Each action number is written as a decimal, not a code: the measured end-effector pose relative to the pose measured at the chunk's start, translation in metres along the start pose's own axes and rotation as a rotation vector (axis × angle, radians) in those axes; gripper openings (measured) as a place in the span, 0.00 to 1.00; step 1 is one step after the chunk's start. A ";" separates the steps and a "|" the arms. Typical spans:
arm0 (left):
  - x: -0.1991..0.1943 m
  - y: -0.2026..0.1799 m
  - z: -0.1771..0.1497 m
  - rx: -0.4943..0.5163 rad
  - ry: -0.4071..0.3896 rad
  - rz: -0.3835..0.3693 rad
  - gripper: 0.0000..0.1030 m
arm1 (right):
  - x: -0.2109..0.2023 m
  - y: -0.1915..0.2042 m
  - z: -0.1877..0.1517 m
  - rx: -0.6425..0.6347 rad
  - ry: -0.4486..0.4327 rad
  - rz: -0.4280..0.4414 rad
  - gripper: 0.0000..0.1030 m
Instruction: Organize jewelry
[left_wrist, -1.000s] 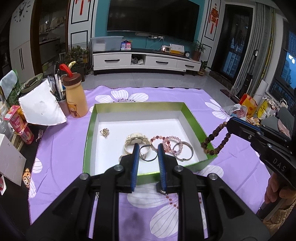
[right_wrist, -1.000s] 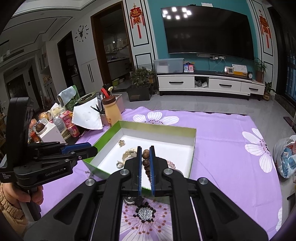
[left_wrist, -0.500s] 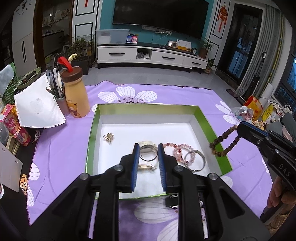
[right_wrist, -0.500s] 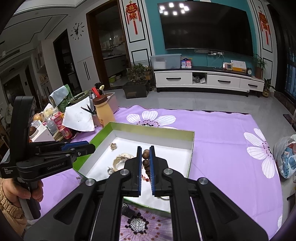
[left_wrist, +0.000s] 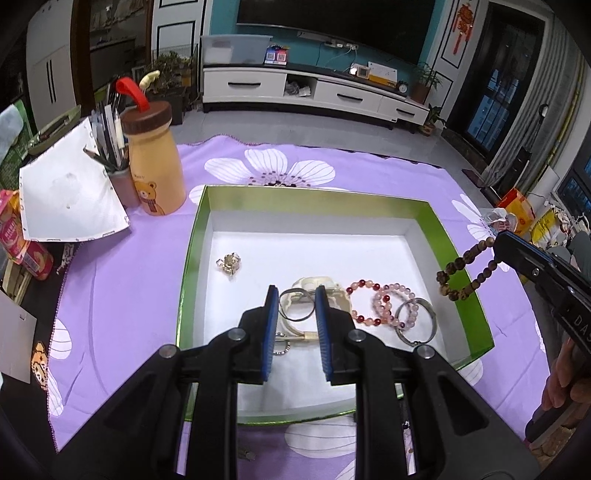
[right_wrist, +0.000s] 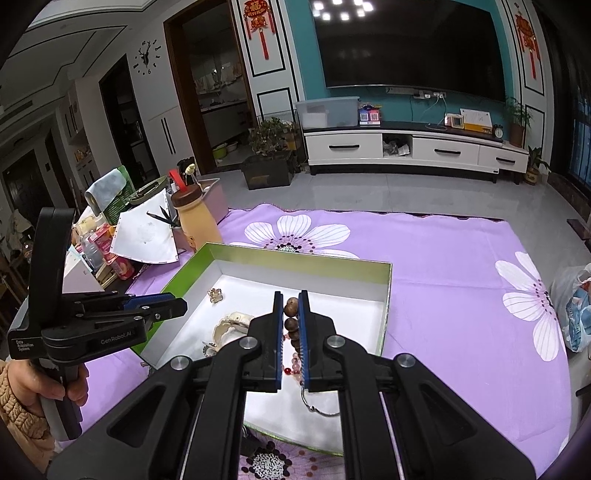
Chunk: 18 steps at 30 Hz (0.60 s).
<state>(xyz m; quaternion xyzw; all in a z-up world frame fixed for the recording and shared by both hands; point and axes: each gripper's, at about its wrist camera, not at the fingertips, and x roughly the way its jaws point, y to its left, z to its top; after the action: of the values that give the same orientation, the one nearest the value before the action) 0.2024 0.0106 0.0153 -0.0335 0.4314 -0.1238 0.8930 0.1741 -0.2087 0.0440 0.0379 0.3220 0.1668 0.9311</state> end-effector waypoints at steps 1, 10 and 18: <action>0.002 0.002 0.001 -0.005 0.006 0.001 0.19 | 0.002 0.000 0.000 0.005 0.003 0.003 0.07; 0.019 0.005 0.001 -0.003 0.040 0.022 0.19 | 0.022 -0.005 0.002 0.026 0.042 0.007 0.07; 0.030 0.008 -0.001 0.007 0.065 0.045 0.19 | 0.037 -0.010 0.000 0.031 0.072 -0.009 0.07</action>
<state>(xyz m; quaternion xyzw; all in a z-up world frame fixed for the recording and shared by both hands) 0.2213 0.0112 -0.0091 -0.0168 0.4606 -0.1064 0.8811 0.2041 -0.2059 0.0204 0.0448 0.3580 0.1590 0.9190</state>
